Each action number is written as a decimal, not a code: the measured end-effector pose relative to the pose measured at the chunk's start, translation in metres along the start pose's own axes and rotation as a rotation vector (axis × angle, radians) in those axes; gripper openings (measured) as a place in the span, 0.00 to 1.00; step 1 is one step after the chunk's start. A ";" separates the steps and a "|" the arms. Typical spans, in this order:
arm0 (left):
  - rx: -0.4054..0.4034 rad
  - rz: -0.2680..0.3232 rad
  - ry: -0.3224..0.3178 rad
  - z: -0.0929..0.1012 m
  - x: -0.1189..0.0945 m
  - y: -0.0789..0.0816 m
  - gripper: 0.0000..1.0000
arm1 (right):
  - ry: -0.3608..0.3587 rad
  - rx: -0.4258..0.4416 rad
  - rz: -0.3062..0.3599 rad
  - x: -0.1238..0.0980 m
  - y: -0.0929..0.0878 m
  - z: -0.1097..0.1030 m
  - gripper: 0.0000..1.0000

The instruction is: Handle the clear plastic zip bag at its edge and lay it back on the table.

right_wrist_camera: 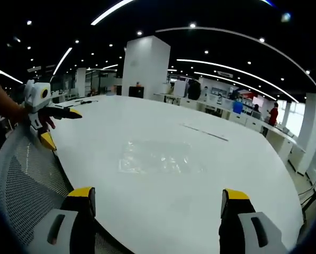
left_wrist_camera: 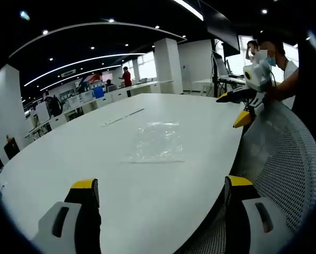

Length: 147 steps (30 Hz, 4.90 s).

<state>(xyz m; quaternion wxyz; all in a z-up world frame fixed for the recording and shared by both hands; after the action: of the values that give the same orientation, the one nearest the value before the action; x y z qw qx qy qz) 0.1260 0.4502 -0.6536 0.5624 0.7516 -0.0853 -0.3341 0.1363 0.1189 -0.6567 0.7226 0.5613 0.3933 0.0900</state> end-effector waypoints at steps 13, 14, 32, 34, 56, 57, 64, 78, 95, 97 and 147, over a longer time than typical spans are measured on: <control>0.000 -0.002 -0.002 0.000 0.001 -0.001 0.98 | -0.008 0.005 -0.002 0.000 0.000 0.001 0.99; 0.003 -0.001 0.000 0.000 0.001 -0.001 0.98 | -0.008 0.005 -0.002 0.000 0.000 0.001 0.99; 0.002 -0.006 0.018 -0.001 0.001 0.000 0.98 | -0.009 0.003 -0.014 0.000 -0.003 0.003 0.99; -0.001 -0.008 0.021 -0.002 0.001 0.000 0.98 | -0.009 0.004 -0.013 0.000 -0.003 0.003 0.99; -0.005 -0.007 0.014 0.000 0.000 0.002 0.99 | -0.012 0.012 -0.014 -0.001 -0.005 0.004 0.99; -0.001 -0.007 0.013 0.000 0.000 0.002 0.99 | -0.011 0.012 -0.014 -0.001 -0.005 0.003 0.99; 0.010 -0.018 0.019 -0.002 0.000 0.000 0.98 | -0.007 0.011 -0.019 -0.001 -0.004 0.002 0.99; 0.015 -0.023 0.006 -0.002 0.000 0.001 0.99 | -0.011 0.015 -0.021 -0.001 -0.005 0.003 0.99; 0.127 -0.056 -0.012 -0.028 0.001 0.014 0.96 | -0.007 0.027 -0.031 -0.001 -0.007 0.004 0.98; 0.143 -0.060 -0.018 -0.031 0.003 0.015 0.96 | -0.010 0.025 -0.030 -0.001 -0.007 0.004 0.98; 0.402 -0.105 -0.192 -0.068 0.068 0.039 0.89 | -0.014 0.022 -0.068 0.000 -0.010 0.005 0.96</control>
<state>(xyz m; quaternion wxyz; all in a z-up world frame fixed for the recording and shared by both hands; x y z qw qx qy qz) 0.2281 0.4555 -0.6363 0.3726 0.8166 -0.1643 -0.4092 0.1362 0.1114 -0.6653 0.7217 0.5563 0.4081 0.0573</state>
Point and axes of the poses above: the point that each gripper's makers call its tool centre point, and the gripper's own axes: x roughly forward along the fingers, z roughly to its right, y roughly out of its top, the point moved 8 cm from there along -x, roughly backward along the fingers, and after that the axes turned 6 degrees about y, right-handed, at the moved point
